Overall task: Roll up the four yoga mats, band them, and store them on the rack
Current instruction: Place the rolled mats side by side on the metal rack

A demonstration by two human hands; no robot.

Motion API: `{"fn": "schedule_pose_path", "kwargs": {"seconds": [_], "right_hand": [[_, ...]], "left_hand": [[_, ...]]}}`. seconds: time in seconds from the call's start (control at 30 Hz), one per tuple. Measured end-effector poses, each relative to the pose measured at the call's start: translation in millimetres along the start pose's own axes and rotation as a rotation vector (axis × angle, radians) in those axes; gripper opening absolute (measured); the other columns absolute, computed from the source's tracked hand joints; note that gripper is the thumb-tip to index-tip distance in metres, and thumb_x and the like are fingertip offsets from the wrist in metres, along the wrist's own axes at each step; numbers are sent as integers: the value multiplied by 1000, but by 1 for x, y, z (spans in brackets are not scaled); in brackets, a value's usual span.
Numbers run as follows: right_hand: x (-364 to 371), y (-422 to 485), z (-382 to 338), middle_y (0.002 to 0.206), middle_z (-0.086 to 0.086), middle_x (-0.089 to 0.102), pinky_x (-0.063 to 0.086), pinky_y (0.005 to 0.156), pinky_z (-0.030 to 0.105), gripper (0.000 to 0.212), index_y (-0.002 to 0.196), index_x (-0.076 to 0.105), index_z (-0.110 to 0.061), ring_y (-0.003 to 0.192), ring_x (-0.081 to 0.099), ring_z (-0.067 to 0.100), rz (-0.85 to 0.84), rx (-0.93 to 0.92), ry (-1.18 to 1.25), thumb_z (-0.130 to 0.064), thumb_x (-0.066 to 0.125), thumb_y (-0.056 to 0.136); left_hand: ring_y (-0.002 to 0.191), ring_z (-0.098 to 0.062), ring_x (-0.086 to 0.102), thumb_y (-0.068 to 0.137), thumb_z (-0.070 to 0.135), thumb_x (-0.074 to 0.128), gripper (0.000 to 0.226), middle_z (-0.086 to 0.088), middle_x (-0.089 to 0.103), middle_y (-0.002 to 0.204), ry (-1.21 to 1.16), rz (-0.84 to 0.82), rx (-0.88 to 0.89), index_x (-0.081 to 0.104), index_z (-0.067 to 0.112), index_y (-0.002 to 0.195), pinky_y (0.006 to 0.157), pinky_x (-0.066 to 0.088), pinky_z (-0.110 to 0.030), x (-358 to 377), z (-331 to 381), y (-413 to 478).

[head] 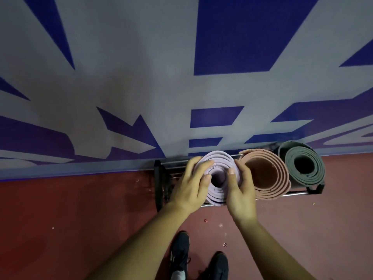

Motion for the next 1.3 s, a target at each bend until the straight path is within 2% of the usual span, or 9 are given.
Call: {"fn": "schedule_pose_path", "kwargs": {"seconds": [0.17, 0.43, 0.67, 0.83, 0.93, 1.0, 1.1, 1.2, 1.3], "right_hand": [[12, 9, 26, 137, -9, 58, 34, 114, 47, 43, 138, 57, -26, 131, 44, 10, 65, -58, -312, -46, 42, 103], [32, 17, 52, 149, -10, 54, 24, 101, 45, 46, 139, 61, -25, 134, 32, 20, 24, -252, -889, -40, 38, 103], [31, 14, 46, 146, -8, 59, 25, 96, 42, 48, 137, 65, -25, 131, 37, 21, 54, -321, -1000, -41, 35, 103], [26, 8, 42, 150, -1, 55, 39, 98, 50, 51, 143, 59, -23, 135, 35, 25, -38, -338, -1065, -41, 33, 104], [19, 1, 29, 149, 3, 56, 45, 96, 53, 50, 142, 61, -21, 136, 46, 30, -100, -376, -1084, -40, 34, 104], [13, -4, 19, 149, 4, 56, 43, 99, 52, 52, 142, 61, -20, 138, 49, 31, -125, -364, -1071, -40, 33, 104], [-1, -13, 4, 156, 3, 48, 33, 110, 49, 54, 149, 53, -23, 147, 38, 28, -193, -287, -1066, -42, 27, 106], [-17, -24, -10, 166, -6, 30, 17, 118, 44, 50, 157, 37, -31, 155, 18, 21, -230, -204, -1074, -43, 23, 110], [-29, -40, -31, 168, -9, 23, 13, 120, 45, 52, 159, 29, -35, 156, 12, 19, -224, -185, -1059, -46, 25, 109]], "left_hand": [[126, -14, 53, 103, 45, 32, 34, 11, 37, 145, -8, -10, -16, 42, 41, 135, 99, 51, -38, 23, -36, 4], [121, -4, 47, 96, 54, 25, 42, 30, 15, 143, -17, -105, -146, 31, 49, 137, 94, 42, -24, 58, -70, 0], [127, -15, 51, 95, 58, 18, 51, 26, 17, 150, 113, -137, -197, 34, 47, 141, 98, 50, -35, 58, -72, -1], [144, -21, 32, 96, 57, 12, 66, 5, 28, 161, 383, -184, -198, 39, 35, 153, 116, 33, -44, 49, -66, -1], [148, -26, 27, 98, 57, 8, 67, 0, 24, 165, 496, -214, -177, 36, 35, 155, 120, 25, -47, 35, -54, -4], [153, -24, 18, 97, 61, 2, 69, 3, 15, 168, 528, -249, -166, 27, 39, 157, 123, 15, -45, 25, -47, -7], [154, -18, 8, 94, 65, -8, 72, 7, 7, 169, 592, -291, -156, 14, 42, 159, 123, 3, -40, 7, -34, -12], [153, -18, 8, 95, 64, -10, 72, 8, 8, 168, 632, -298, -146, 14, 42, 159, 123, 1, -40, -10, -12, -20], [152, -18, 13, 93, 64, -8, 74, 8, 15, 167, 644, -256, -135, 19, 41, 158, 123, 3, -41, -23, 12, -28]]}}
Point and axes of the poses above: each hand's wrist, its own y-axis towards the middle knuckle, its own x-axis out of the palm, z = x × y, the point moved 5 cm from there along y, towards the middle knuckle
